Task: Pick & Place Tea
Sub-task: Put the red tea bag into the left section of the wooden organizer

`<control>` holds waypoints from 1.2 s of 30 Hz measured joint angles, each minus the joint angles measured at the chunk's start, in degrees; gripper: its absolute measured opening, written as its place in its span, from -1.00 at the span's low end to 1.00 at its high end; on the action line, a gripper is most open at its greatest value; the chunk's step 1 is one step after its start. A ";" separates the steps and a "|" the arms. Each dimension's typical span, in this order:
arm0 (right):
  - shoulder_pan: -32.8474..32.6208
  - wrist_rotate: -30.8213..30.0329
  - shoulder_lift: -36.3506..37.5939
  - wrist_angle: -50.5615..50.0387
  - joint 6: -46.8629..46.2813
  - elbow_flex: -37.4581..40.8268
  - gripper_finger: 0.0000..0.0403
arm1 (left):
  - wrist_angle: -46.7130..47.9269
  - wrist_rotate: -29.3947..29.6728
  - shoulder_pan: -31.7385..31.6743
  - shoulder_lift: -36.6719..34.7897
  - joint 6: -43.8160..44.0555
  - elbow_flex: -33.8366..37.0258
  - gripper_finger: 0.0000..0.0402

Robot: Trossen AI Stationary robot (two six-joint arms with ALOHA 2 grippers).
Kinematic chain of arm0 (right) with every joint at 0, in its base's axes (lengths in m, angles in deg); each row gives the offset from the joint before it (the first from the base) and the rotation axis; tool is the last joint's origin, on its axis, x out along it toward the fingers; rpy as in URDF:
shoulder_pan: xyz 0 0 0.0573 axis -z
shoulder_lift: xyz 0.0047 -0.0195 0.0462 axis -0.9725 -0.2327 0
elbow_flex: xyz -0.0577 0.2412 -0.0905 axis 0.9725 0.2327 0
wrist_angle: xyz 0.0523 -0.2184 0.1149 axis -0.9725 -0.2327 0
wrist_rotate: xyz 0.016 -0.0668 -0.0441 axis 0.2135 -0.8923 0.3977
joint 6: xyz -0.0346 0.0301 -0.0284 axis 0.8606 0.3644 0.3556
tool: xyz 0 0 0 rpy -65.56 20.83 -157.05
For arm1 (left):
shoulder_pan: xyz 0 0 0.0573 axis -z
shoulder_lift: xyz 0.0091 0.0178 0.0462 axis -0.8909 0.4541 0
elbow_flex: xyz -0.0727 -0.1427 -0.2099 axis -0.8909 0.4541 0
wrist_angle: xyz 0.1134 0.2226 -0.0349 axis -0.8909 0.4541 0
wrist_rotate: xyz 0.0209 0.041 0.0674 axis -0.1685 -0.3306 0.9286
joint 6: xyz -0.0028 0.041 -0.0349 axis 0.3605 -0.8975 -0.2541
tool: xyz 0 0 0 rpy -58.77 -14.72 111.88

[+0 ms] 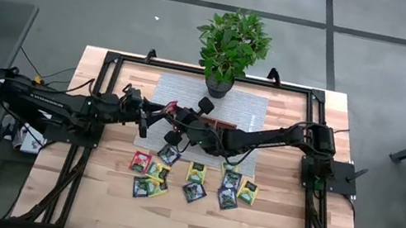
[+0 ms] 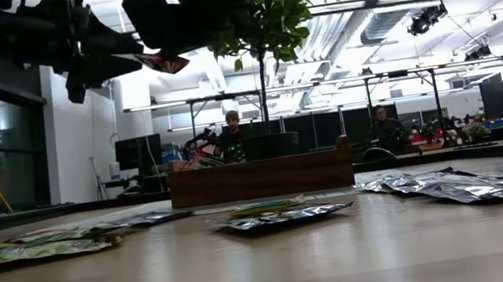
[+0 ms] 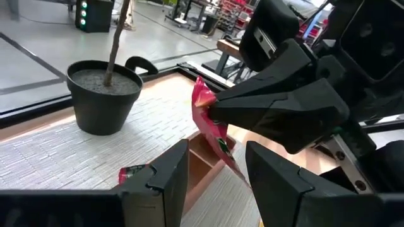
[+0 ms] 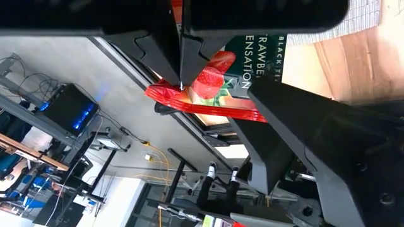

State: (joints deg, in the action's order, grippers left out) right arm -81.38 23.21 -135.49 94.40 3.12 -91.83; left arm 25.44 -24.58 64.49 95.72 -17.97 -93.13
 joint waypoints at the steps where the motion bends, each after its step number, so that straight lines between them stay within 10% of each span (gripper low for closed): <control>1: 0.00 0.00 0.00 0.02 0.15 0.00 -1.00 | -0.02 0.00 0.02 0.02 0.16 0.00 -0.23; 10: 0.27 0.94 -0.04 0.31 0.26 0.00 -1.00 | -4.02 -0.42 0.02 5.58 1.22 -0.02 -0.33; 18: 0.33 0.85 -0.04 0.31 1.09 0.00 -1.00 | -4.81 1.01 0.02 7.45 1.05 -0.02 -0.95; 36: 0.52 2.60 4.39 -2.21 4.13 0.07 -0.68 | -4.66 0.91 -0.02 7.23 -2.32 -0.04 -1.00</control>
State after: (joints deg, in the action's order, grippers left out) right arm -80.86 25.81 -131.10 92.19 7.25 -91.76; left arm 20.78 -23.67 64.47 102.95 -20.29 -93.18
